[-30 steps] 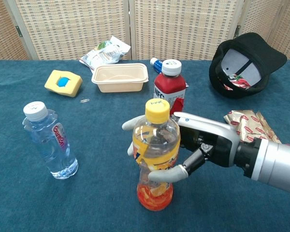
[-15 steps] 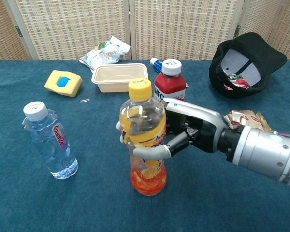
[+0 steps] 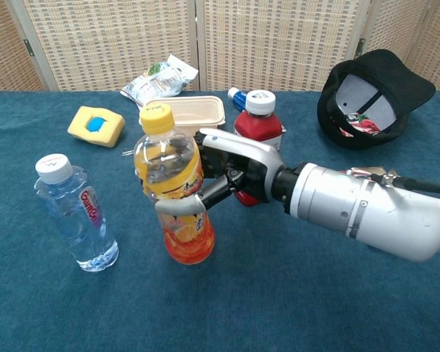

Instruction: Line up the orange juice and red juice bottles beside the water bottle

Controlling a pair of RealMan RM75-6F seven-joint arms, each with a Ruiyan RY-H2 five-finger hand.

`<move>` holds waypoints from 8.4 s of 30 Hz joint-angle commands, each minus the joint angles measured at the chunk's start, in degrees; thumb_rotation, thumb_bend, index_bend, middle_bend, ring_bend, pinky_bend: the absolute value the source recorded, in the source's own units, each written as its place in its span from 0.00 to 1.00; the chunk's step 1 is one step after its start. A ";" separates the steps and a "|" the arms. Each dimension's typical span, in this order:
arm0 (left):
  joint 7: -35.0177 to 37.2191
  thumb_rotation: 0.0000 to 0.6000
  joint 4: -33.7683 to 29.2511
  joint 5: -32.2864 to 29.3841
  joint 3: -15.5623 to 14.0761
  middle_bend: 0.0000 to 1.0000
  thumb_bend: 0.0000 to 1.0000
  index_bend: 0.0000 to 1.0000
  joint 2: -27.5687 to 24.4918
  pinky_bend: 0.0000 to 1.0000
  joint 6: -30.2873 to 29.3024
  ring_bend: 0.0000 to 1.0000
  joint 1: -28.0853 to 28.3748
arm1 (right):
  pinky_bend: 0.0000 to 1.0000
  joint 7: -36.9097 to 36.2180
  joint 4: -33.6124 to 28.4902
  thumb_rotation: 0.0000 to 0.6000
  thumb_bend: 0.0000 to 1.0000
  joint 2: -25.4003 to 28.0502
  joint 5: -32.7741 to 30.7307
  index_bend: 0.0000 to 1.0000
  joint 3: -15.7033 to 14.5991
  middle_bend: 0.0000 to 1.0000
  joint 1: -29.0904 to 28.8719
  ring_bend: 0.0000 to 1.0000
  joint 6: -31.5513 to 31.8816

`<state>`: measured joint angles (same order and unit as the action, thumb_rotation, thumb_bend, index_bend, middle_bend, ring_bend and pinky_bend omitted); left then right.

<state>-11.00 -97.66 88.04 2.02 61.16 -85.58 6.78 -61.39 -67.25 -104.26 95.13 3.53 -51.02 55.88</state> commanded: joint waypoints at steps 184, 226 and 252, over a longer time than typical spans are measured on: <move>-0.28 1.00 -1.12 3.34 -0.24 0.00 0.13 0.06 0.16 0.00 -3.41 0.01 -1.86 | 0.37 1.88 2.93 1.00 0.30 2.91 1.27 0.63 -5.96 0.48 8.08 0.39 7.54; 0.39 1.00 -0.36 3.17 0.19 0.00 0.13 0.06 0.60 0.00 -2.09 0.00 -0.80 | 0.10 21.60 -15.00 1.00 0.23 21.23 -0.51 0.00 -5.36 0.07 14.32 0.03 17.16; 2.79 1.00 5.08 2.06 -0.01 0.00 0.13 0.06 4.43 0.00 0.21 0.00 0.63 | 0.10 70.36 -28.69 1.00 0.28 38.98 -14.81 0.15 -6.44 0.19 37.34 0.05 32.95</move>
<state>-8.21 -92.59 90.12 2.02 65.58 -85.37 7.41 9.67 -96.64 -64.83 81.36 -2.58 -16.44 86.50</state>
